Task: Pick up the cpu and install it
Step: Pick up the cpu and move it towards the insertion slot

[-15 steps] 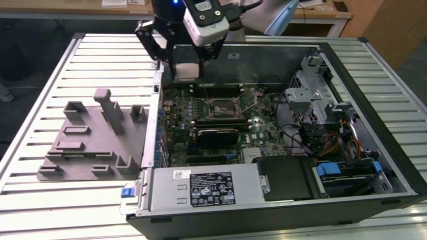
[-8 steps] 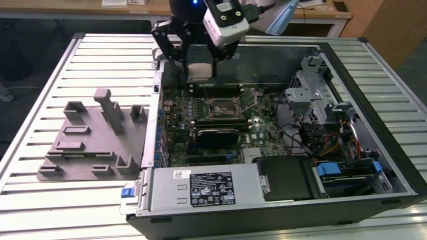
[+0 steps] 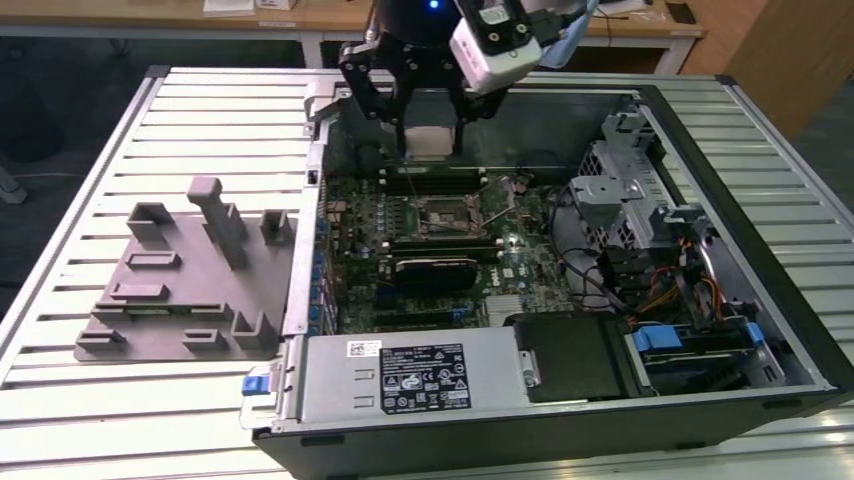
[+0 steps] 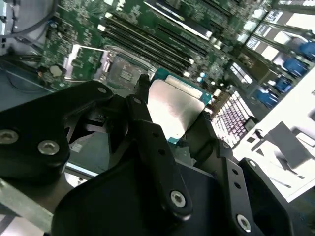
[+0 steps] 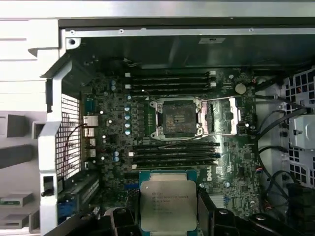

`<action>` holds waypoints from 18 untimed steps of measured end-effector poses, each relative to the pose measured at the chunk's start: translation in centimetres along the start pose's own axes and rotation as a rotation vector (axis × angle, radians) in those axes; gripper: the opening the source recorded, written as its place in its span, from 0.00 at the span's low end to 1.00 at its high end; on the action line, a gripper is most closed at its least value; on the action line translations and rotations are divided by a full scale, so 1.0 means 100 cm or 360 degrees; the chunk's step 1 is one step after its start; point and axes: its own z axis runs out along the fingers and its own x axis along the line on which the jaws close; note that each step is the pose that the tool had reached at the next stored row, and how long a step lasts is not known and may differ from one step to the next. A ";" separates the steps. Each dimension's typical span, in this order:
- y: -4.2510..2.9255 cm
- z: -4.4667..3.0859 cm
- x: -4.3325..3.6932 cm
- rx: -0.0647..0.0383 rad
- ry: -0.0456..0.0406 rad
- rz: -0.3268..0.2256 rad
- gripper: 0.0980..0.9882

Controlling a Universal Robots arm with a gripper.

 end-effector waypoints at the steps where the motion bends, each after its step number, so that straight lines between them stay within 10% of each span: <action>1: 0.0002 0.0002 -0.0039 0.0000 0.0001 0.0000 0.50; 18: 0.0020 0.0263 -0.0288 0.0001 0.0025 0.0001 0.50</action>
